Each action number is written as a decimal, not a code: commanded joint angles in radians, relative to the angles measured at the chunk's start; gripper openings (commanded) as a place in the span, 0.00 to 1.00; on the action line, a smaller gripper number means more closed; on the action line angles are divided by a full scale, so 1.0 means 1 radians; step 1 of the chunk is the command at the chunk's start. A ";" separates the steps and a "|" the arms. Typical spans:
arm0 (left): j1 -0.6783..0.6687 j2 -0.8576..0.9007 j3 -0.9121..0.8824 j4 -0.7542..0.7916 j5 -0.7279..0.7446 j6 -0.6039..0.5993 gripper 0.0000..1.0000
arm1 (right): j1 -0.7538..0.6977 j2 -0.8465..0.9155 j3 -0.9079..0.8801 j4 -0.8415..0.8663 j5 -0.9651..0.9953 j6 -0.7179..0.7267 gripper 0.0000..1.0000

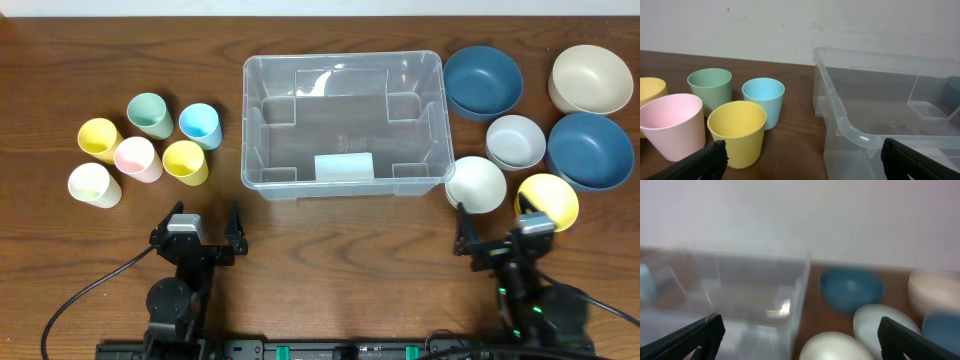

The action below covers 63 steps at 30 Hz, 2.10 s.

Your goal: Pack container

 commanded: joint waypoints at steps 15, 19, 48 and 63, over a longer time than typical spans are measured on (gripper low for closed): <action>0.005 -0.007 -0.023 -0.034 -0.008 0.005 0.98 | -0.107 1.299 1.479 -0.836 -0.157 -0.065 0.99; 0.005 -0.007 -0.023 -0.034 -0.008 0.005 0.98 | -0.107 1.493 1.687 -0.914 -0.175 -0.059 0.99; 0.005 -0.007 -0.023 -0.034 -0.008 0.005 0.98 | -0.340 2.155 1.710 -0.748 -0.077 0.049 0.90; 0.005 -0.007 -0.023 -0.034 -0.008 0.005 0.98 | -0.300 2.286 1.710 -0.650 -0.073 0.040 0.64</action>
